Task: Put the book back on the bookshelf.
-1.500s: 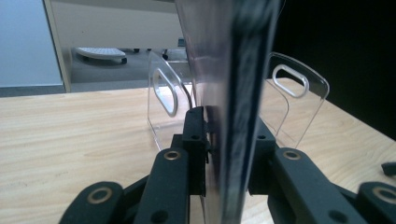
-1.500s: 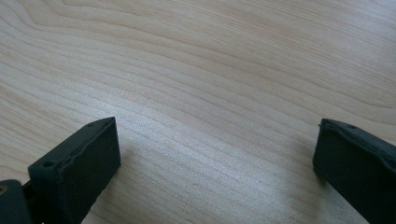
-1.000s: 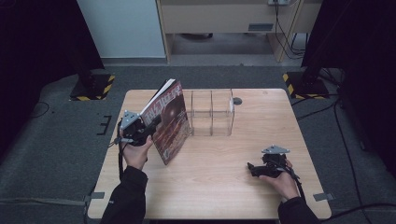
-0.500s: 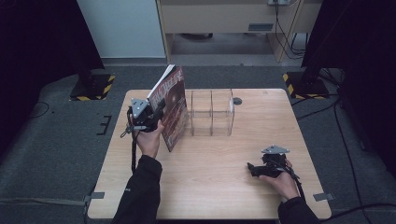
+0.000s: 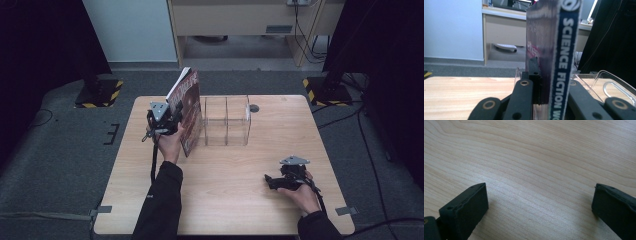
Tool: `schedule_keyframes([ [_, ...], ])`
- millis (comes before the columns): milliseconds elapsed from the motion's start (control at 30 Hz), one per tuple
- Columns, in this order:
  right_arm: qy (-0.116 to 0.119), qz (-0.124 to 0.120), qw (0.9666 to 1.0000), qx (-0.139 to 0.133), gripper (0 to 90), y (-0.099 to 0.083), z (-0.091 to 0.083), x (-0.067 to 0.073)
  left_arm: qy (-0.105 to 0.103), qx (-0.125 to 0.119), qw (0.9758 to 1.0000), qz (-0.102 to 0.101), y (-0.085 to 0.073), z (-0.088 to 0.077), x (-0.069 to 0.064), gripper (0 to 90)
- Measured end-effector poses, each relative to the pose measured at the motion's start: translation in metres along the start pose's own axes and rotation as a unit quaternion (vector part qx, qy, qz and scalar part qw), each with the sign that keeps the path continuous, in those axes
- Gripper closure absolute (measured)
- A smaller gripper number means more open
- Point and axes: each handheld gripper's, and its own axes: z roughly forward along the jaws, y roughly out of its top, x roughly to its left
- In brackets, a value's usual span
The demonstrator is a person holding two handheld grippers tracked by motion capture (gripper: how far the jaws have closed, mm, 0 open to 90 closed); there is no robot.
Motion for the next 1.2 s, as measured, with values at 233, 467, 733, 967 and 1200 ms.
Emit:
schedule_keyframes([
  [233, 0.001, 0.000, 1.0000, 0.000, 1.1, 0.000, 0.000, 0.000, 0.002, -0.017, 0.9998, 0.008, -0.006, 0.009, 0.001, 83.3],
  [467, 0.004, -0.006, 1.0000, 0.000, 1.3, 0.000, 0.000, 0.001, -0.011, -0.005, 0.9995, 0.031, -0.015, 0.005, 0.004, 82.4],
  [733, 0.003, -0.003, 1.0000, 0.000, 1.3, 0.000, 0.000, 0.001, -0.017, 0.016, 0.9968, 0.077, -0.019, -0.009, 0.008, 75.3],
  [967, 0.005, -0.006, 1.0000, 0.000, 1.2, 0.000, 0.000, 0.002, -0.024, 0.031, 0.9939, 0.103, -0.021, -0.016, 0.011, 68.4],
  [1200, 0.005, -0.006, 1.0000, 0.000, 1.3, 0.000, 0.000, 0.002, -0.066, 0.044, 0.9927, 0.091, -0.025, -0.034, 0.018, 55.3],
])
